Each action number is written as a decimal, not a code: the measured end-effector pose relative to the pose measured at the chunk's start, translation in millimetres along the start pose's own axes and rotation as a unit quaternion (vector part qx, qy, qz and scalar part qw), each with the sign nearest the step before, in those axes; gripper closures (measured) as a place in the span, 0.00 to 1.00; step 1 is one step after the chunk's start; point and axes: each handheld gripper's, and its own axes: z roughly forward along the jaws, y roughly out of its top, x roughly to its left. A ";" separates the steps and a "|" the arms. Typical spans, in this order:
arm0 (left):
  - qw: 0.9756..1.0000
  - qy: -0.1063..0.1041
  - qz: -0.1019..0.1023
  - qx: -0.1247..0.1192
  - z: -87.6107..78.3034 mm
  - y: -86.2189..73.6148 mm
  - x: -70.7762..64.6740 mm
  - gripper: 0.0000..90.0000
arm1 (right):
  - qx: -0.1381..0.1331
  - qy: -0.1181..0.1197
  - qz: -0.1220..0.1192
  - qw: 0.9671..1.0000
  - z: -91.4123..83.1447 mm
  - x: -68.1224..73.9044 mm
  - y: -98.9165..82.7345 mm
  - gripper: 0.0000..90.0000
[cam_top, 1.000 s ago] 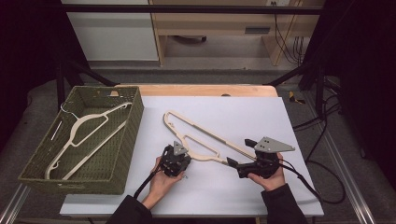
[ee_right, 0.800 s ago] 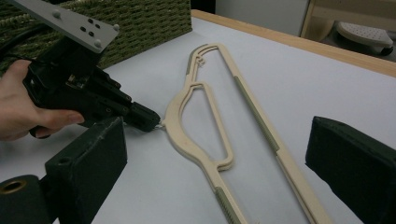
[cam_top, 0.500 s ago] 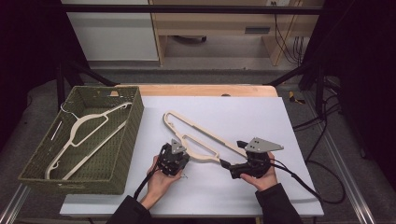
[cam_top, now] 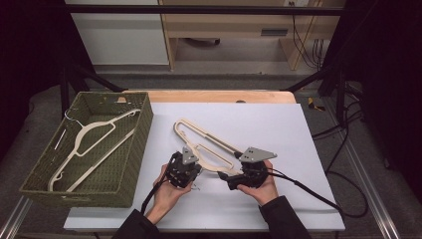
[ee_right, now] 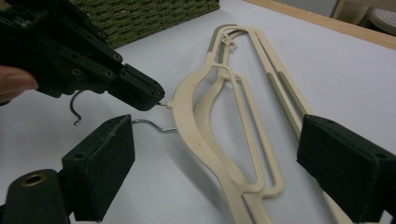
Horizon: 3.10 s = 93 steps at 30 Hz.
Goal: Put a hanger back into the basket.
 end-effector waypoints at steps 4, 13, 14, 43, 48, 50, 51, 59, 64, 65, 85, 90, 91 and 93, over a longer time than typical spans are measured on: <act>1.000 -0.002 0.003 -0.001 -3.9 2.4 0.4 0.99 | 0.012 0.004 -0.001 1.000 9.3 2.4 -0.7 0.17; 1.000 -0.012 0.007 0.008 -8.4 5.8 0.5 0.99 | 0.054 0.021 -0.019 0.998 28.7 10.4 -2.3 0.24; 1.000 -0.013 0.005 0.007 -8.4 5.6 0.8 0.99 | 0.059 0.020 -0.023 0.998 30.0 11.1 -2.4 0.24; 1.000 -0.018 0.021 0.000 -18.6 9.4 -2.4 0.99 | 0.114 0.000 -0.090 0.989 56.2 20.1 -5.6 0.75; 0.999 -0.030 0.016 -0.015 -21.9 9.8 0.7 0.98 | 0.110 0.003 -0.099 0.989 54.7 20.1 -5.0 0.76; 0.999 -0.031 0.014 -0.033 -25.1 10.2 0.8 0.96 | 0.108 0.003 -0.102 0.989 53.7 20.0 -4.5 0.77; 0.999 -0.033 0.017 -0.039 -27.3 10.6 1.8 0.92 | 0.110 0.001 -0.104 0.988 53.0 20.2 -4.4 0.77; 0.988 -0.060 0.007 -0.145 -59.1 15.3 14.5 0.52 | 0.107 -0.007 -0.117 0.987 47.7 20.0 -2.1 0.79; 0.980 -0.066 -0.005 -0.189 -78.7 14.8 28.7 0.38 | 0.100 -0.013 -0.111 0.989 39.6 18.0 2.3 0.81; 0.978 -0.068 -0.010 -0.196 -82.2 14.4 31.8 0.36 | 0.098 -0.017 -0.113 0.989 36.9 17.2 3.5 0.81; 0.983 -0.057 0.003 -0.172 -84.0 6.9 48.3 0.20 | 0.049 -0.070 -0.090 0.992 -15.1 -13.1 17.7 0.96; 0.985 -0.054 0.004 -0.167 -82.6 5.8 48.9 0.20 | 0.053 -0.070 -0.087 0.992 -21.3 -18.2 16.4 0.96; 0.985 -0.054 0.005 -0.167 -82.5 5.7 48.8 0.20 | 0.053 -0.069 -0.087 0.992 -22.4 -18.0 17.0 0.96; 0.985 -0.055 0.007 -0.165 -82.2 5.5 48.6 0.20 | 0.047 -0.057 -0.084 0.994 -24.8 -17.6 18.3 0.96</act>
